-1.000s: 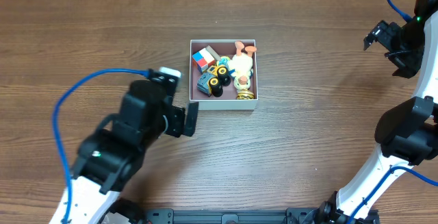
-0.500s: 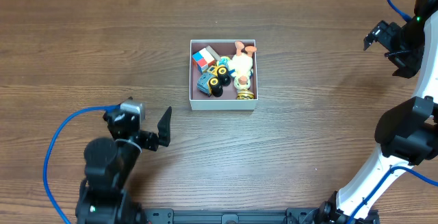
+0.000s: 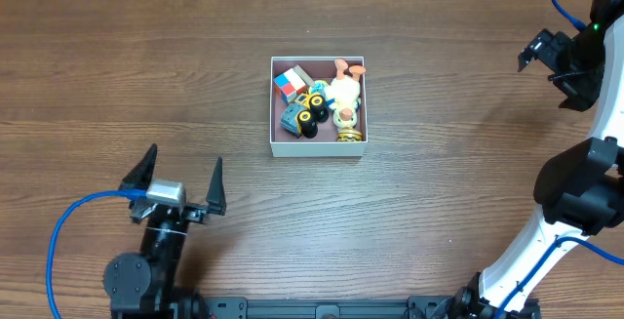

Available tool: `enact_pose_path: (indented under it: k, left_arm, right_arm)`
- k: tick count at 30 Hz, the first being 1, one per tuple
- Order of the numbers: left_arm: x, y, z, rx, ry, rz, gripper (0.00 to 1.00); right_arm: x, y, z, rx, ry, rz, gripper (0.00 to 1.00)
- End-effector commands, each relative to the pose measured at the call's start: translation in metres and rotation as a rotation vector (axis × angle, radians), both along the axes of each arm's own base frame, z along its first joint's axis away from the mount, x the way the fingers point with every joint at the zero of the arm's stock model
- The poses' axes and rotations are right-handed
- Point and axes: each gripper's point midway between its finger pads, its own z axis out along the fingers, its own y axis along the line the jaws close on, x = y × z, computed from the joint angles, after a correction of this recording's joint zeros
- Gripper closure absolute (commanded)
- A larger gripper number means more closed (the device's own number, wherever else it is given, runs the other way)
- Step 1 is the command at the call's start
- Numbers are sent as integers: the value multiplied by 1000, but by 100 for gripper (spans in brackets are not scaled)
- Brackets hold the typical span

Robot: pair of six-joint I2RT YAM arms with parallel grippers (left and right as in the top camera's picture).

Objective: Pack container

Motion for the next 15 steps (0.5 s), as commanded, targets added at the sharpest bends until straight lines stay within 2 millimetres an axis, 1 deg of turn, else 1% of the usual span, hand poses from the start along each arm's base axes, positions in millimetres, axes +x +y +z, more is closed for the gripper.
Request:
enact_pose_path:
  k: [1,10,13,15]
  left_arm:
    - [0,3,-3,19,-48,12,0]
    - [10,-1,-44,20,-24,-10,0]
    - [13,2,-59,20,25,7,0]
    - [13,3,-73,17,84,9,0]
  right_arm:
    - [1,1,8,-7,-23,3,0]
    - [1,1,8,-7,-22,3,0]
    - [1,1,8,-7,-22,3,0]
    - [1,1,8,-7,-22,3,0]
